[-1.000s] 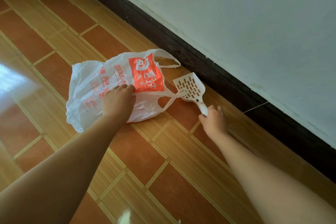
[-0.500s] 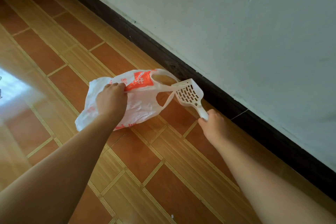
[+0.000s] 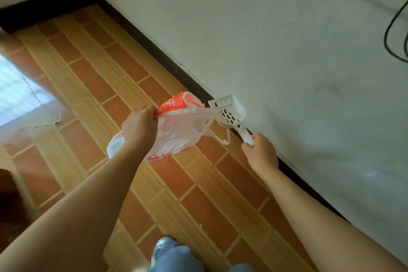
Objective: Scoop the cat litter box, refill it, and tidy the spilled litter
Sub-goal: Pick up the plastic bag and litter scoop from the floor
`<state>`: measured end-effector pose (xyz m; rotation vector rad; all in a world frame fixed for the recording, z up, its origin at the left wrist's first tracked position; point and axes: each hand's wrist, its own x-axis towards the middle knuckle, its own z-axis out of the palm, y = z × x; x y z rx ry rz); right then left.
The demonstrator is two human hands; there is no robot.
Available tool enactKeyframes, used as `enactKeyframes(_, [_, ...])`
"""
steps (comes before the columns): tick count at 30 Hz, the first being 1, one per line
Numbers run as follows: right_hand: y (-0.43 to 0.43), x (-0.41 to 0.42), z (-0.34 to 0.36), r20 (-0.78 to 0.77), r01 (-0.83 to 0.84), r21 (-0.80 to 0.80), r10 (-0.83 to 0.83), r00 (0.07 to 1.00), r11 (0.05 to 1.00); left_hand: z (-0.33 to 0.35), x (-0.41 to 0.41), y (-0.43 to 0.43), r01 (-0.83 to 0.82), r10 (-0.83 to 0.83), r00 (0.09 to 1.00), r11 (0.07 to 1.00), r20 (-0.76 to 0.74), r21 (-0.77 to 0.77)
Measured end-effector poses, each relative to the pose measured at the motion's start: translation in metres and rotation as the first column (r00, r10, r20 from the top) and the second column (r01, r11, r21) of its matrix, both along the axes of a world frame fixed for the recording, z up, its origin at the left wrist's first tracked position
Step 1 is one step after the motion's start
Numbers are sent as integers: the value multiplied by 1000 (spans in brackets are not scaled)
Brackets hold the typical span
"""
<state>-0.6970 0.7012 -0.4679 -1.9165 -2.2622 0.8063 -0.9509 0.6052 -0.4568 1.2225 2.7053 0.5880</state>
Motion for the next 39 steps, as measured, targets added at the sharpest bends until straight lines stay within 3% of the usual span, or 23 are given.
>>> enactKeyframes(12, [-61, 30, 267, -88, -89, 66, 94, 992, 994, 266, 42, -86, -81, 80, 997, 996, 25, 37])
enactKeyframes(20, [-116, 74, 403, -136, -163, 34, 166, 977, 986, 407, 92, -163, -133, 132, 991, 989, 7, 71])
enactKeyframes(29, [-171, 113, 464, -185, -185, 7, 183, 965, 983, 468, 134, -220, -114, 112, 993, 990, 26, 86])
enactKeyframes(39, [-202, 159, 466, -163, 12, 64, -2, 987, 998, 474, 152, -216, 99, -105, 993, 990, 59, 104])
